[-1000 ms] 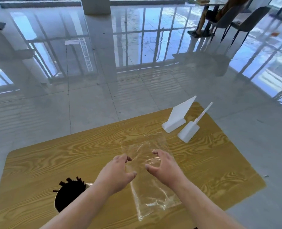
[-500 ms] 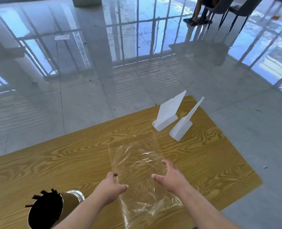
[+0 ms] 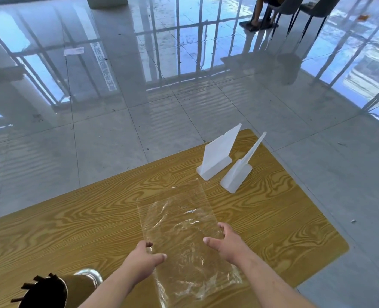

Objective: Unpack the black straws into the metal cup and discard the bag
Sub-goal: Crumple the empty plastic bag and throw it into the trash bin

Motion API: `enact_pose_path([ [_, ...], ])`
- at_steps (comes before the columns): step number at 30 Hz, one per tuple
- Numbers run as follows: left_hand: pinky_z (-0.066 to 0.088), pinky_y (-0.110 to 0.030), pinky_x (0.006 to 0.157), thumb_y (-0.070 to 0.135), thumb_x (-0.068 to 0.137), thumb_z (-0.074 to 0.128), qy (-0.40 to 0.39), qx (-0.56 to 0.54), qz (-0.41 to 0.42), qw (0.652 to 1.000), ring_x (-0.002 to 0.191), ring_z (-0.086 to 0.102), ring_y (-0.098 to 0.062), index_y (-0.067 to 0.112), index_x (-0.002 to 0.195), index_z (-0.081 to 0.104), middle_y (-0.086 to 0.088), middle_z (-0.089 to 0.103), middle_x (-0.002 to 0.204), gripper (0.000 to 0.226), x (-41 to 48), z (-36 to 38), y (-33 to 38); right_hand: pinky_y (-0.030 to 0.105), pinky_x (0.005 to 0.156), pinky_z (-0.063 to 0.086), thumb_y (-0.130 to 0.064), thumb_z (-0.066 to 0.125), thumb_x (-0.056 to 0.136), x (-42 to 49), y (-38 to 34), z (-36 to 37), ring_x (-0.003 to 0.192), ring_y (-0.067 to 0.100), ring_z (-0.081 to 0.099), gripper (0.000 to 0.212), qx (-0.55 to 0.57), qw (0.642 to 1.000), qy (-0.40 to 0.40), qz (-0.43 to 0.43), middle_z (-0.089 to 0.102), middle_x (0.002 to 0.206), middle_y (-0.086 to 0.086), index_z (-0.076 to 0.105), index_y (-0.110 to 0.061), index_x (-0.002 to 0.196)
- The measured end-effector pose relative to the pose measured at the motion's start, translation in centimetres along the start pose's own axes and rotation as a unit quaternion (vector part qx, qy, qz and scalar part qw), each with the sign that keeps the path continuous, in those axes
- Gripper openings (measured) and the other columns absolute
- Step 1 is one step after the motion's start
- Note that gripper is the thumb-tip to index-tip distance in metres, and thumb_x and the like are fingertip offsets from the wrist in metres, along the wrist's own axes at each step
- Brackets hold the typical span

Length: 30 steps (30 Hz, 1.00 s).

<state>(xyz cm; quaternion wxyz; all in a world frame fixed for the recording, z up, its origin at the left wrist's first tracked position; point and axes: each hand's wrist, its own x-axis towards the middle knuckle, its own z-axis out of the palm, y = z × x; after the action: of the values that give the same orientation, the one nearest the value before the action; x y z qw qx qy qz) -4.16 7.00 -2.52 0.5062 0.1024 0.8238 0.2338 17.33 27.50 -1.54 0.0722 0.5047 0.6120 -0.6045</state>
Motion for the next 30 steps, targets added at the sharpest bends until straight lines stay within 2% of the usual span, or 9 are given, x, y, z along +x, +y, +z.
enact_pose_path([
  [5,0.053,-0.034,0.082,0.042,0.085,0.084,-0.011,-0.018,-0.007,1.0,0.101,0.065,-0.021,0.02,0.135,0.056,-0.001,0.065,0.128,0.062,0.1,0.5,0.2,0.043,0.114,0.045,-0.05,0.081,0.091,0.3,0.3,-0.1,0.143,0.03,0.051,0.095,0.032,0.999,-0.001,0.012,0.039,0.168,0.014,0.027,-0.029,0.167],
  [7,0.054,-0.03,0.075,0.037,0.087,0.085,-0.011,-0.021,-0.006,1.0,0.099,0.068,-0.02,0.019,0.129,0.06,-0.001,0.068,0.12,0.052,-0.3,0.8,0.5,0.029,0.09,0.056,-0.043,0.079,0.094,0.0,-0.1,0.0,0.108,0.02,0.066,0.09,0.025,0.999,0.019,0.029,0.056,0.151,0.015,0.028,-0.025,0.166],
  [9,0.054,-0.026,0.065,0.031,0.089,0.084,-0.009,-0.027,0.001,1.0,0.088,0.069,-0.018,0.019,0.118,0.063,-0.004,0.072,0.112,0.038,-0.8,0.9,0.8,0.018,0.058,0.052,-0.031,0.075,0.097,-0.5,-0.6,0.1,0.068,0.006,0.061,0.082,0.031,0.998,0.028,0.055,0.068,0.118,0.007,0.03,-0.019,0.164],
  [11,0.052,-0.025,0.059,0.027,0.091,0.083,-0.009,-0.041,0.003,0.999,0.081,0.066,-0.018,0.021,0.104,0.065,-0.008,0.074,0.11,0.024,-1.3,0.8,1.1,0.02,0.048,0.047,-0.02,0.069,0.098,-0.9,-0.7,0.2,0.051,0.003,0.054,0.077,0.03,0.996,0.035,0.07,0.072,0.106,0.007,0.03,-0.012,0.164],
  [15,0.053,-0.028,0.059,0.025,0.09,0.084,-0.009,-0.078,0.01,0.997,0.079,0.066,-0.019,0.024,0.098,0.065,-0.009,0.077,0.106,0.02,-2.2,0.4,1.1,0.025,0.055,0.047,-0.012,0.063,0.102,-2.0,-1.4,0.2,0.063,0.01,0.058,0.054,0.036,0.995,0.053,0.071,0.071,0.109,0.013,0.046,-0.003,0.152],
  [19,0.063,-0.037,0.069,0.018,0.088,0.085,0.034,-0.107,0.026,0.993,0.072,0.071,-0.019,0.015,0.099,0.077,-0.007,0.08,0.087,0.014,-2.6,-0.2,0.8,0.037,0.06,0.039,-0.005,0.059,0.098,-3.6,-2.0,0.5,0.053,0.011,0.043,0.003,0.056,0.995,0.069,0.035,0.054,0.076,0.004,0.059,-0.007,0.101],
  [23,0.061,-0.031,0.058,0.013,0.087,0.084,0.083,-0.138,0.064,0.985,0.063,0.071,-0.018,0.01,0.088,0.082,-0.005,0.079,0.07,0.005,-3.3,-1.3,0.8,0.038,0.061,0.035,-0.009,0.06,0.095,-5.5,-2.2,0.7,0.068,0.022,0.042,0.025,0.07,0.989,0.127,-0.005,0.05,0.076,0.009,0.063,0.013,0.108],
  [28,0.066,-0.039,0.067,0.005,0.088,0.08,0.07,-0.194,0.095,0.974,0.076,0.071,-0.027,0.009,0.104,0.07,-0.016,0.076,0.095,0.019,-5.1,-2.7,1.1,0.03,0.051,0.031,-0.017,0.062,0.093,-8.3,-2.7,1.1,0.055,0.013,0.038,0.009,0.145,0.976,0.157,-0.037,0.048,0.068,0.005,0.068,-0.013,0.089],
  [30,0.065,-0.038,0.069,0.005,0.089,0.079,0.035,-0.227,0.09,0.969,0.078,0.071,-0.026,0.014,0.11,0.066,-0.017,0.075,0.099,0.026,-6.2,-3.4,1.4,0.03,0.048,0.03,-0.019,0.064,0.096,-9.2,-2.8,1.6,0.051,0.013,0.037,0.014,0.174,0.969,0.17,-0.043,0.048,0.065,0.005,0.067,-0.013,0.083],
])
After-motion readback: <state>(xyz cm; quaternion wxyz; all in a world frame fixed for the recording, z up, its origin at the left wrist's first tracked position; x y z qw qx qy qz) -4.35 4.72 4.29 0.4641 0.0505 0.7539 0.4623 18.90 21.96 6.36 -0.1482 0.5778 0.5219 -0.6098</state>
